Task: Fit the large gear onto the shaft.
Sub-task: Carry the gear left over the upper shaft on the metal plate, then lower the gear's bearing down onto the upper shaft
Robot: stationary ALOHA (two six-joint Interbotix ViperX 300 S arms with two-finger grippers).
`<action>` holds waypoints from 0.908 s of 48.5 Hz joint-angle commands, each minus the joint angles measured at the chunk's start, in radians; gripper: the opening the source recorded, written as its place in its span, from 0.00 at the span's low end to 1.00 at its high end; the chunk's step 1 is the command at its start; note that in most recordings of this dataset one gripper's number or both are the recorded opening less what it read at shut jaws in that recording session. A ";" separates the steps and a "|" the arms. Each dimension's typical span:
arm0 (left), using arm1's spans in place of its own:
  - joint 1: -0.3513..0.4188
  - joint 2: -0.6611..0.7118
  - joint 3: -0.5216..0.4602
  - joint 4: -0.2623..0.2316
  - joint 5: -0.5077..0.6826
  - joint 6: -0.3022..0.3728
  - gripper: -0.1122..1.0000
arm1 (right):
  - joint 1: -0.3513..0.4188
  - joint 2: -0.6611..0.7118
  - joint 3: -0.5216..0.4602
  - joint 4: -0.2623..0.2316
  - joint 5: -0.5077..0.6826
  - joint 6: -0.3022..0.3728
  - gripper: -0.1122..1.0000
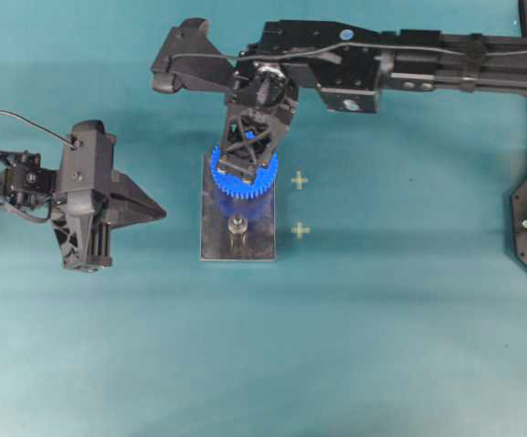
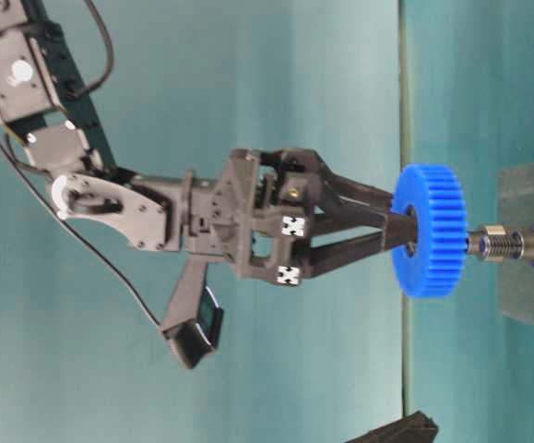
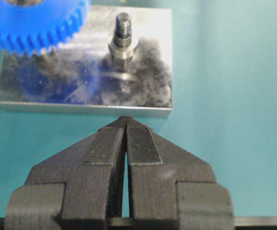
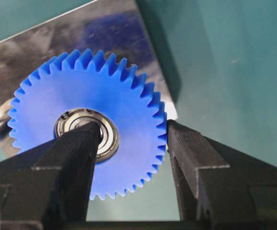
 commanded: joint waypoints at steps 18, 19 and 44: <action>-0.002 -0.018 -0.008 0.002 -0.009 0.000 0.10 | 0.008 0.002 -0.038 -0.003 -0.002 -0.054 0.53; -0.002 -0.018 -0.008 0.003 -0.008 0.000 0.10 | 0.008 0.002 -0.038 -0.003 0.000 -0.054 0.53; -0.002 -0.018 -0.011 0.003 -0.009 0.000 0.10 | 0.021 0.011 -0.052 0.005 0.017 -0.048 0.53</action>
